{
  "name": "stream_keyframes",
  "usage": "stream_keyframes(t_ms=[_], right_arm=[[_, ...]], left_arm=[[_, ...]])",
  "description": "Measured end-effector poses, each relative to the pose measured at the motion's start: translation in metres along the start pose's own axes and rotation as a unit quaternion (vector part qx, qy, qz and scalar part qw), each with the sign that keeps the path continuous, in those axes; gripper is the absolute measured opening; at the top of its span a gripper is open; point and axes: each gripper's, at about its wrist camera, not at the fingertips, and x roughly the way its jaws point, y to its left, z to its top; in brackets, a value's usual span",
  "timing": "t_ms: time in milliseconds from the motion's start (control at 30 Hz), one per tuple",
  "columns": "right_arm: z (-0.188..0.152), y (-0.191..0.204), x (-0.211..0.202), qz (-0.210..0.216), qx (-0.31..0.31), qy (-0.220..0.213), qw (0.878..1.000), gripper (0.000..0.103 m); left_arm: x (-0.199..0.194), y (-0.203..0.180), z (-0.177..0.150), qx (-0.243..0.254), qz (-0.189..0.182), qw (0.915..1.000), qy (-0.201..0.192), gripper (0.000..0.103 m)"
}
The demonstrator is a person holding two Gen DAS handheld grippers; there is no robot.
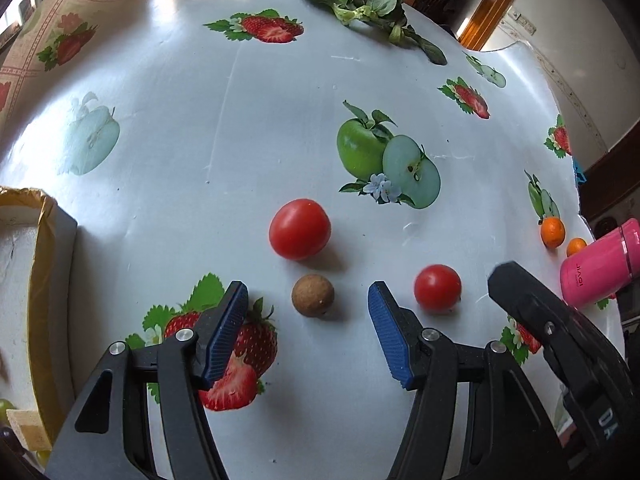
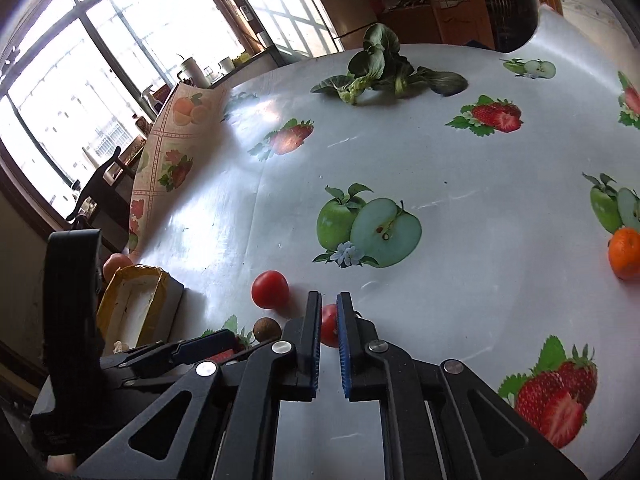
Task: Organize fruits
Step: 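Grasp the brown kiwi with the left tool while the right tool grasps a red cherry tomato, then carry the kiwi and cherry tomato over the yellow tray with both tools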
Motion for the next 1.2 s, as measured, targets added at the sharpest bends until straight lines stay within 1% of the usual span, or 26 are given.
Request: stream_keyframes(t_ms=[33, 67, 100, 133, 167, 200, 233, 267, 333, 400, 500, 567, 600, 633, 700, 867, 1067, 1200], right_arm=[[-0.003, -0.001, -0.005, -0.002, 0.0, -0.001, 1.0, 0.007], [-0.005, -0.002, -0.007, -0.012, -0.007, 0.002, 1.0, 0.007], [-0.008, -0.001, -0.005, -0.021, -0.016, 0.013, 1.0, 0.008], [-0.009, -0.002, -0.002, -0.026, -0.021, 0.024, 0.999, 0.015], [-0.009, -0.004, 0.0, -0.032, -0.021, 0.028, 0.999, 0.019], [-0.009, -0.006, 0.001, -0.032, -0.018, 0.029, 0.999, 0.037], [-0.009, -0.007, 0.002, -0.03, -0.015, 0.027, 0.999, 0.051], [-0.01, -0.009, 0.001, -0.031, -0.014, 0.024, 0.999, 0.053], [-0.008, -0.008, 0.006, -0.026, -0.015, 0.031, 0.999, 0.053], [-0.006, -0.004, 0.015, -0.018, -0.02, 0.041, 0.999, 0.053], [-0.005, 0.007, 0.036, -0.025, -0.043, 0.068, 0.996, 0.053], [-0.008, 0.013, 0.051, -0.034, -0.057, 0.086, 0.994, 0.046], [-0.011, 0.016, 0.053, -0.045, -0.07, 0.087, 0.993, 0.031], [-0.013, 0.019, 0.052, -0.051, -0.076, 0.082, 0.992, 0.031], [-0.018, 0.021, 0.045, -0.05, -0.067, 0.082, 0.993, 0.031], [-0.034, 0.033, 0.007, -0.035, -0.058, 0.058, 0.996, 0.031], [-0.053, 0.052, -0.036, -0.004, -0.038, 0.039, 0.999, 0.031], [-0.065, 0.071, -0.055, 0.011, -0.042, 0.036, 0.998, 0.031]], left_arm=[[0.002, -0.004, 0.001, 0.008, 0.009, 0.9999, -0.003, 0.06], [0.003, -0.006, 0.001, 0.017, 0.015, 0.9997, -0.006, 0.049], [0.002, -0.008, 0.001, 0.027, 0.013, 0.9995, -0.007, 0.026], [0.003, -0.009, 0.0, 0.034, 0.003, 0.9994, -0.003, 0.018], [0.002, -0.009, 0.0, 0.036, -0.005, 0.9993, -0.001, 0.018], [0.002, -0.01, -0.002, 0.039, -0.009, 0.9992, 0.002, 0.018], [0.0, -0.01, -0.004, 0.043, -0.009, 0.999, 0.004, 0.018], [-0.002, -0.008, -0.006, 0.042, -0.011, 0.999, 0.006, 0.018], [-0.007, 0.0, -0.012, 0.027, -0.021, 0.9994, 0.009, 0.018], [-0.015, 0.009, -0.021, 0.016, -0.023, 0.9996, 0.01, 0.018], [-0.027, 0.021, -0.034, -0.001, -0.026, 0.9996, 0.011, 0.018], [-0.035, 0.027, -0.041, -0.008, -0.027, 0.9995, 0.011, 0.018], [-0.039, 0.029, -0.044, -0.011, -0.029, 0.9995, 0.011, 0.018], [-0.042, 0.031, -0.046, -0.014, -0.03, 0.9994, 0.01, 0.018], [-0.049, 0.034, -0.052, -0.017, -0.027, 0.9995, 0.007, 0.018], [-0.067, 0.039, -0.062, -0.024, -0.032, 0.9992, -0.003, 0.018], [-0.094, 0.037, -0.07, -0.01, -0.019, 0.9995, -0.023, 0.018], [-0.109, 0.038, -0.077, -0.004, -0.014, 0.9994, -0.03, 0.018]])
